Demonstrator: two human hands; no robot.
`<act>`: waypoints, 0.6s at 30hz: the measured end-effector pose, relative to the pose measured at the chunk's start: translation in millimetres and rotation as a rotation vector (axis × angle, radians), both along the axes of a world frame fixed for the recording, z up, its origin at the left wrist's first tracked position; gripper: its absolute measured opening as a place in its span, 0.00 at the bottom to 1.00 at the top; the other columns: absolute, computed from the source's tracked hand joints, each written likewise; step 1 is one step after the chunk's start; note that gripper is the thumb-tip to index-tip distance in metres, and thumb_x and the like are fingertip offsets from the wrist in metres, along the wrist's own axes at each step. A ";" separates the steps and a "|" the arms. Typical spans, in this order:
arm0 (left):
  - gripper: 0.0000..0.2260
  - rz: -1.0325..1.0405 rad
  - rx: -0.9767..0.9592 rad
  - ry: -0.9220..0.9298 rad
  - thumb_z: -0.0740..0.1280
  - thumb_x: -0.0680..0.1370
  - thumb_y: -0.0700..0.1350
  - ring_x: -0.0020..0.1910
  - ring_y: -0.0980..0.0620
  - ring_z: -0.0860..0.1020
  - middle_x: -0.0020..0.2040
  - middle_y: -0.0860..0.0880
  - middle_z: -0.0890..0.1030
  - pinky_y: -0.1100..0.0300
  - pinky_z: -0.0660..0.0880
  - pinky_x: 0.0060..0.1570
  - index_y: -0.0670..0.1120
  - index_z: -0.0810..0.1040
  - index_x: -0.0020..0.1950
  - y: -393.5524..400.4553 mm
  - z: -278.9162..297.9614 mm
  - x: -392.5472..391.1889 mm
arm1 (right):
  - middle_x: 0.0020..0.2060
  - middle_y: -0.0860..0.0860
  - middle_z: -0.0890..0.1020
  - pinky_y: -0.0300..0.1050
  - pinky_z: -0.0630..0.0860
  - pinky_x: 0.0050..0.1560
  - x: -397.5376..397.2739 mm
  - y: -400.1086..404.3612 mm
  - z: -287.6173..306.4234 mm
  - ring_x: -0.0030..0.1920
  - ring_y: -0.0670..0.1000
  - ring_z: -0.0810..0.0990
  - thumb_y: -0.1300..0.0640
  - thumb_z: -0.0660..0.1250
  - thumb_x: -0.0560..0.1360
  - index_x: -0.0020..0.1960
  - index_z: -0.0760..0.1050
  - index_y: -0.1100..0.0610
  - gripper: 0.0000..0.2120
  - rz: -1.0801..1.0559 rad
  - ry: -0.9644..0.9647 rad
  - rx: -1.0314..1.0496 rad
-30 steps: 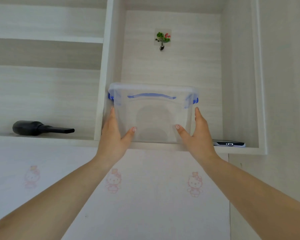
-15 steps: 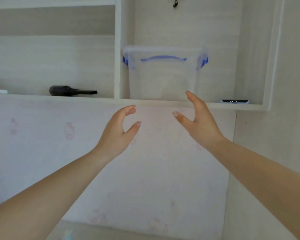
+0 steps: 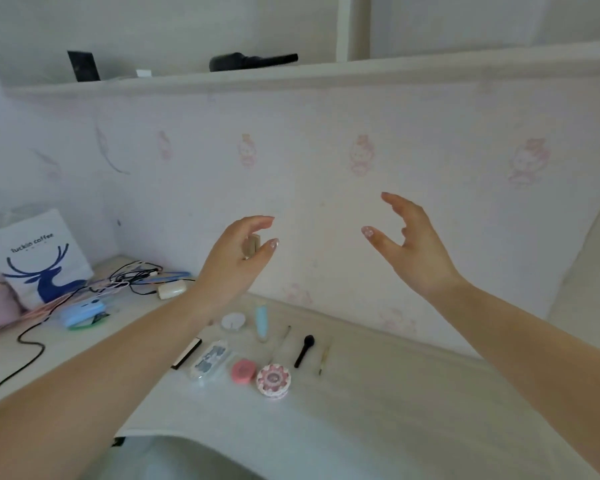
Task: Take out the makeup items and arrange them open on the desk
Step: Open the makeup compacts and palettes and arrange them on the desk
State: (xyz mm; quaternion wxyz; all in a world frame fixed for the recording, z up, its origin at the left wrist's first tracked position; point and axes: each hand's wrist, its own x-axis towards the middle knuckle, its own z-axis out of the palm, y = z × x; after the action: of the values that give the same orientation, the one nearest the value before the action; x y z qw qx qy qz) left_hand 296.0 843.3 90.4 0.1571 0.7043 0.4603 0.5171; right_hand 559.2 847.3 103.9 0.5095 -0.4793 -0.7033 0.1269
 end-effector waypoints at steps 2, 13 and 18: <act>0.12 0.021 -0.012 -0.011 0.66 0.77 0.43 0.58 0.63 0.74 0.57 0.60 0.77 0.69 0.67 0.58 0.55 0.75 0.59 -4.9 -16.2 -17.0 | 0.68 0.42 0.64 0.40 0.61 0.68 -13.0 1.0 -18.6 0.65 0.36 0.63 0.41 0.65 0.72 0.70 0.62 0.42 0.28 0.022 0.010 -0.040; 0.12 0.093 -0.194 -0.072 0.67 0.77 0.45 0.51 0.63 0.77 0.61 0.52 0.76 0.74 0.72 0.47 0.64 0.76 0.51 25.6 -93.8 -113.8 | 0.68 0.43 0.65 0.44 0.62 0.69 -84.6 34.0 -88.8 0.67 0.39 0.64 0.44 0.67 0.72 0.71 0.62 0.43 0.29 0.071 -0.027 -0.203; 0.12 0.019 -0.238 -0.092 0.66 0.76 0.45 0.47 0.72 0.76 0.43 0.57 0.82 0.63 0.66 0.59 0.64 0.76 0.50 85.5 -120.1 -166.1 | 0.68 0.42 0.66 0.41 0.62 0.68 -148.5 82.2 -115.3 0.65 0.37 0.64 0.45 0.68 0.72 0.71 0.61 0.43 0.29 0.061 -0.061 -0.256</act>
State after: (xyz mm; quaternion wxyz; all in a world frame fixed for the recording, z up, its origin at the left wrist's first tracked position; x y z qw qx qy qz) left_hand 130.0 928.8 -29.7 0.2557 0.6520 0.5173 0.4919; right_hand 410.7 929.6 -11.3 0.4187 -0.5224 -0.7106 0.2163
